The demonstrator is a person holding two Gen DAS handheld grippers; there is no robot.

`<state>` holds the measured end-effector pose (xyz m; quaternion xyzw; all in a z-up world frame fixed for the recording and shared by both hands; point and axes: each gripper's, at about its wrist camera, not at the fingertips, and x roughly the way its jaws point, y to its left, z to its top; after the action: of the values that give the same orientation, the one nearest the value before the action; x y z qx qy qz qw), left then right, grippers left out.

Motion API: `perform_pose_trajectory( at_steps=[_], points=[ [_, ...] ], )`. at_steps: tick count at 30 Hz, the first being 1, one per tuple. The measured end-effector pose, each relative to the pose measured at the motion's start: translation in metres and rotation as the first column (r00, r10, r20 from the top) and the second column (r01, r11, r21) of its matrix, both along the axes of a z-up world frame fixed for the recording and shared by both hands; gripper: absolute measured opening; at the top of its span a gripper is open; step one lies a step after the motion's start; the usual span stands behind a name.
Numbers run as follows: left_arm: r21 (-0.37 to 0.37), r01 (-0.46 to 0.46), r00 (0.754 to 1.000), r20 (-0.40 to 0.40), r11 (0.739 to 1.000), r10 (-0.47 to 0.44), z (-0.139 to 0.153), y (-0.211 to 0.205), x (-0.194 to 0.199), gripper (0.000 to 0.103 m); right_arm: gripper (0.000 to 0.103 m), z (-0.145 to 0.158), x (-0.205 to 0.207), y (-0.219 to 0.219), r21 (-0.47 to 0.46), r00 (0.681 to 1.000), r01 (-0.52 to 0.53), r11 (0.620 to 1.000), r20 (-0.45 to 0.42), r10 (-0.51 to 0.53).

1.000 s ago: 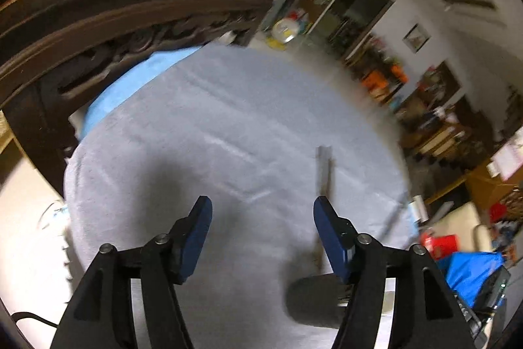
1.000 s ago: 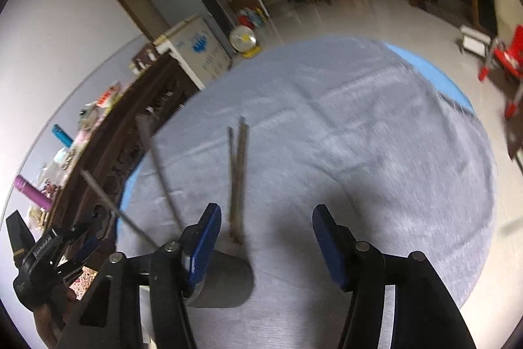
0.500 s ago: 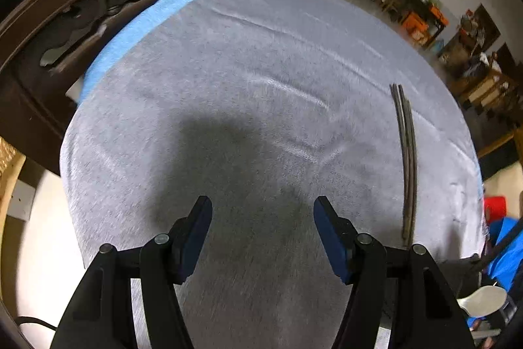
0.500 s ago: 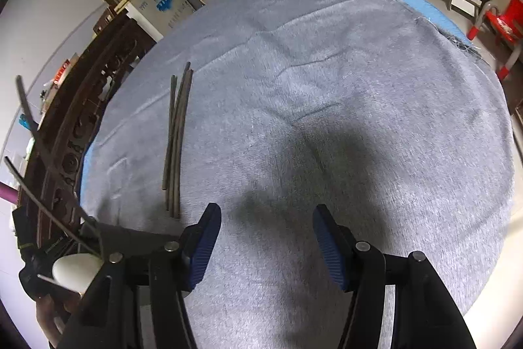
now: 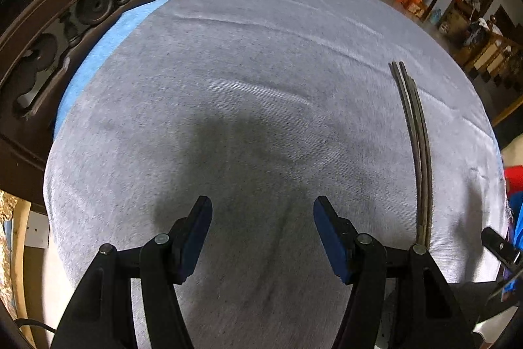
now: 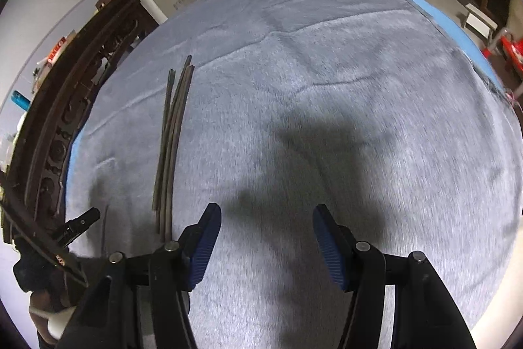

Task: Organize utensils
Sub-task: 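Move both grippers back toward the remaining brown chopsticks, then grasp a brown chopstick with the right gripper while the left gripper approaches the others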

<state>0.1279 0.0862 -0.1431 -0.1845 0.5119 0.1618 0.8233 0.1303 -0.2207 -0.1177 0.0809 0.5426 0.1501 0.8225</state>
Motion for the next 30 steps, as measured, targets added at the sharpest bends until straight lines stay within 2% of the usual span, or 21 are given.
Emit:
perform_pose_trajectory(
  at_steps=[6,19,25,27,30],
  points=[
    [0.024,0.008,1.0,-0.007,1.0,-0.008,-0.008,-0.003,0.015,0.065,0.062,-0.004,0.024,0.024,-0.058,0.997,-0.081,0.995,-0.026,0.079],
    [0.163,-0.028,0.997,0.077,0.986,0.016,-0.016,-0.004,0.045,0.068,0.062,-0.005,0.089,0.105,-0.083,0.966,-0.246,0.966,-0.1,0.238],
    [0.194,-0.028,0.993,0.121,0.981,0.004,-0.02,-0.005,0.042,0.08,0.043,-0.01,0.114,0.131,-0.115,0.956,-0.272,0.955,-0.149,0.254],
    [0.2,-0.035,0.991,0.134,0.979,0.008,-0.023,-0.004,0.041,0.086,0.04,-0.014,0.117,0.14,-0.123,0.949,-0.29,0.949,-0.166,0.268],
    [0.204,-0.044,0.989,0.148,0.978,0.013,-0.025,-0.002,0.039,0.089,0.039,-0.014,0.118,0.152,-0.177,0.947,-0.309,0.934,-0.147,0.286]
  ],
)
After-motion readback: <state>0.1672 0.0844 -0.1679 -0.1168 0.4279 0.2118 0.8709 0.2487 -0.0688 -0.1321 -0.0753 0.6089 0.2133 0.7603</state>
